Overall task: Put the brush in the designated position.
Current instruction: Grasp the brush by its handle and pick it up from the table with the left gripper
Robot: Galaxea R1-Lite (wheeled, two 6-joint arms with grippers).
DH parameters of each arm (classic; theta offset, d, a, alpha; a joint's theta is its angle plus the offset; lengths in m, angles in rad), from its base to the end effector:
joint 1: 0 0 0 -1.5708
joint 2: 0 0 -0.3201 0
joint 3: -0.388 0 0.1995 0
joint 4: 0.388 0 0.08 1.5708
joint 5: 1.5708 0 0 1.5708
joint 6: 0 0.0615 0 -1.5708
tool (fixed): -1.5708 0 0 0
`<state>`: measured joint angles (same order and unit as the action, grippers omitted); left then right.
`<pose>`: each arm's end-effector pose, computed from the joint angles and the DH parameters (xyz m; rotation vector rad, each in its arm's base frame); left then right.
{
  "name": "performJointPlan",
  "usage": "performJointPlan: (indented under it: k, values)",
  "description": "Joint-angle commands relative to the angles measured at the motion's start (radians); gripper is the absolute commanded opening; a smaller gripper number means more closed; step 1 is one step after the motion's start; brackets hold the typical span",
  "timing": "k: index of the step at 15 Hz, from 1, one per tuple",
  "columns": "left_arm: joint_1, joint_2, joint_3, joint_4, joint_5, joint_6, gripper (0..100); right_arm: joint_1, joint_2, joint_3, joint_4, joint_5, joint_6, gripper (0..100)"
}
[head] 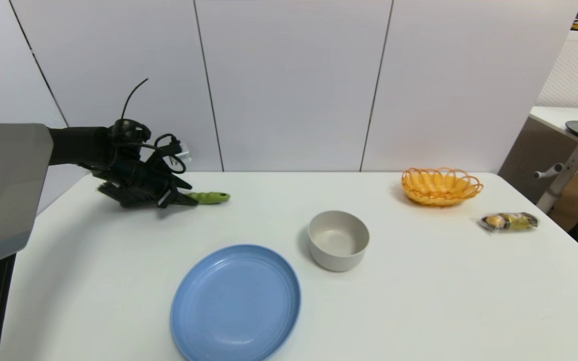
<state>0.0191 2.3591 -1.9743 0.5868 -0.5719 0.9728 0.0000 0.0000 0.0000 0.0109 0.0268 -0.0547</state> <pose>0.5013 -0.0237 0.1176 0.5918 0.6016 -0.9003 0.0060 0.0016 0.0739 -0.0546 0.0102 0.0271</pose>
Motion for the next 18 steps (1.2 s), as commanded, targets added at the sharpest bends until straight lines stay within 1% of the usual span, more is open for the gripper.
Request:
performJointPlan:
  k: [1,8,13,15,18]
  values:
    - [0.001,0.019,0.002,0.008,-0.005,0.007,0,0.0,0.002,0.002,0.0,0.001,0.001,100]
    - [-0.001,0.031,0.002,0.008,-0.005,0.009,0,0.0,0.002,0.002,0.0,0.001,-0.001,100]
    - [-0.005,-0.11,0.002,0.042,0.004,0.007,0,0.0,0.002,0.002,0.0,0.001,0.001,100]
    - [-0.011,-0.199,0.002,0.074,0.032,0.006,0,0.0,0.002,0.002,0.0,0.001,-0.001,100]
    - [-0.019,-0.287,0.002,0.136,0.035,0.007,0,0.0,0.002,0.002,0.0,0.001,-0.001,100]
